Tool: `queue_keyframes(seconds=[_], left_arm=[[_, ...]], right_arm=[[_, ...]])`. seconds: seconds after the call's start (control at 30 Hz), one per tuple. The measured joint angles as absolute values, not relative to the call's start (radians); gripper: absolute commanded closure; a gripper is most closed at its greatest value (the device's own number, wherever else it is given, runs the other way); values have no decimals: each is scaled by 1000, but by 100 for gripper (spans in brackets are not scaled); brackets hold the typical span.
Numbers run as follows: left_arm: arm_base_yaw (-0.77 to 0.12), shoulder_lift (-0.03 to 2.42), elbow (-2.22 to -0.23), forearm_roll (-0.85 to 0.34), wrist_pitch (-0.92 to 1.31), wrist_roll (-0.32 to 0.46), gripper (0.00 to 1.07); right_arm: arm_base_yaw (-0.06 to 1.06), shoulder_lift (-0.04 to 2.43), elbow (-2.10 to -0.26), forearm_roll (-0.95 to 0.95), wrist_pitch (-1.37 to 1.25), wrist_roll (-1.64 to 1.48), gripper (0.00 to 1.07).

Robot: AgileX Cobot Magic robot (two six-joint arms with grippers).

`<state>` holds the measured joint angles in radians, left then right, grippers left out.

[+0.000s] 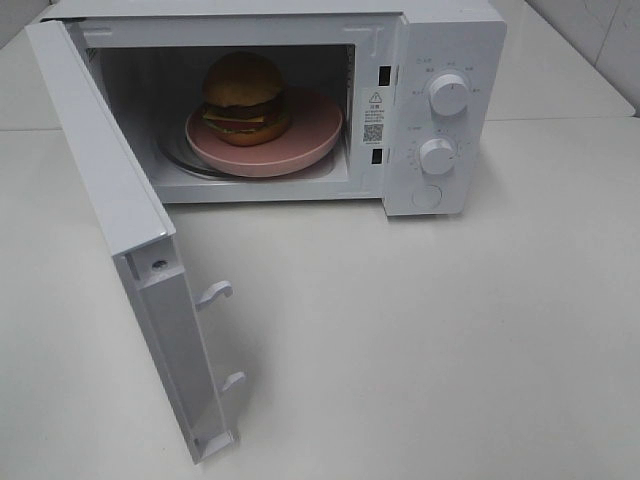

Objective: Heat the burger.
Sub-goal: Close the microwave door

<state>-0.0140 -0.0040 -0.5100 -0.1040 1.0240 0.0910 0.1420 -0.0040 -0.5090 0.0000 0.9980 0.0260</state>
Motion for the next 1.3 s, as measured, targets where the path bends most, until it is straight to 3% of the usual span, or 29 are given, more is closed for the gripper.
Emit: queue_keyframes(seconds=[0.27, 0.53, 1.13, 1.3], left_arm=[[-14, 4, -506, -105, 809, 132, 106], [-14, 176, -417, -134, 588, 146, 106], [-16, 792, -406, -251, 43, 146, 106], [-105, 972, -411, -239, -76, 146, 106]], right_arm=[[142, -4, -509, 0, 998, 26, 38], [142, -4, -509, 0, 998, 26, 38], [142, -4, -509, 0, 998, 26, 38], [142, -4, -509, 0, 998, 26, 38]])
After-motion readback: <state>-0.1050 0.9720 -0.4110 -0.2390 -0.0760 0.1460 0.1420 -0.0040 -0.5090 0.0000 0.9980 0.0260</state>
